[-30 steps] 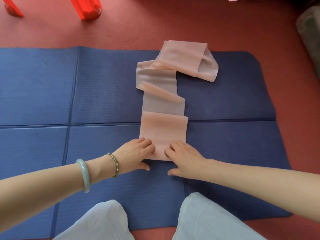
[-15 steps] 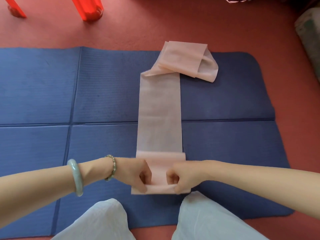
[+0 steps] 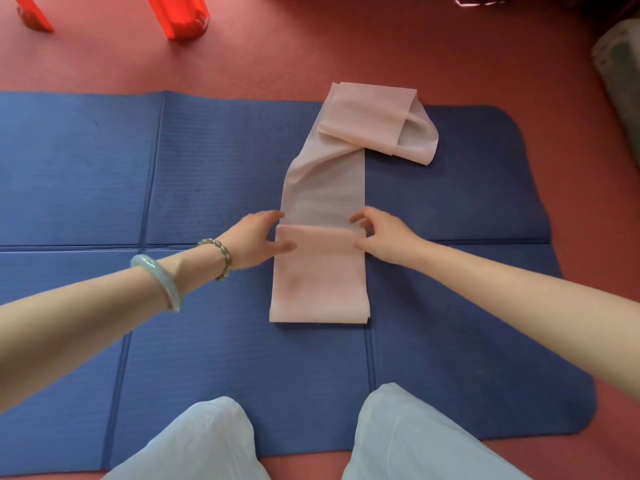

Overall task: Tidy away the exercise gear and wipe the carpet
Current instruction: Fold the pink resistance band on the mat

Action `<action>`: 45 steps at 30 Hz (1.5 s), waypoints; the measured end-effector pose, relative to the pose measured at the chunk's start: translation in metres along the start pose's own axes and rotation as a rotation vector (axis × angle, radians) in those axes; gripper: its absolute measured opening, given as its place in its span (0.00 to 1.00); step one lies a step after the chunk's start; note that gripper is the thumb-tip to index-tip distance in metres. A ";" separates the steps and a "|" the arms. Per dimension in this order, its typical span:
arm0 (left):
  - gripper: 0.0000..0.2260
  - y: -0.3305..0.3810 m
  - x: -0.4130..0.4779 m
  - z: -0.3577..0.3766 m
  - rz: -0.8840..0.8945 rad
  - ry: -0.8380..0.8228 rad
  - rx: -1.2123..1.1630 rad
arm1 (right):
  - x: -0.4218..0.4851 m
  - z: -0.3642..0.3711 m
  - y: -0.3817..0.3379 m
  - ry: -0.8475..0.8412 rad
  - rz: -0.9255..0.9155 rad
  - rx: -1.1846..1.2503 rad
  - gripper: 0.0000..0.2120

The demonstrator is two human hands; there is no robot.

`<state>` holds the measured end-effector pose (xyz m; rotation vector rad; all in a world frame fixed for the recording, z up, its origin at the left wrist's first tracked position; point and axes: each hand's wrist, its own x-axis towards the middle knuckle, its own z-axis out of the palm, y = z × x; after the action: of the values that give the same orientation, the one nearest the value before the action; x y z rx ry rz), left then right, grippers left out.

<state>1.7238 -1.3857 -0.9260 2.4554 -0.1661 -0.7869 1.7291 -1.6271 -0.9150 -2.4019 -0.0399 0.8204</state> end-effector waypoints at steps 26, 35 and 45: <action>0.01 0.016 -0.051 0.037 0.192 -0.622 0.275 | -0.071 0.049 -0.012 -0.667 -0.188 -0.337 0.05; 0.04 0.001 -0.046 0.003 -0.124 -0.869 -0.477 | -0.045 -0.001 -0.011 -0.788 0.112 0.301 0.07; 0.17 0.008 0.032 -0.011 -0.017 -0.059 -0.033 | 0.027 -0.019 0.008 -0.048 0.129 0.215 0.14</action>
<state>1.7573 -1.3957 -0.9305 2.4069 -0.1526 -0.8630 1.7608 -1.6376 -0.9223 -2.1996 0.1772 0.8934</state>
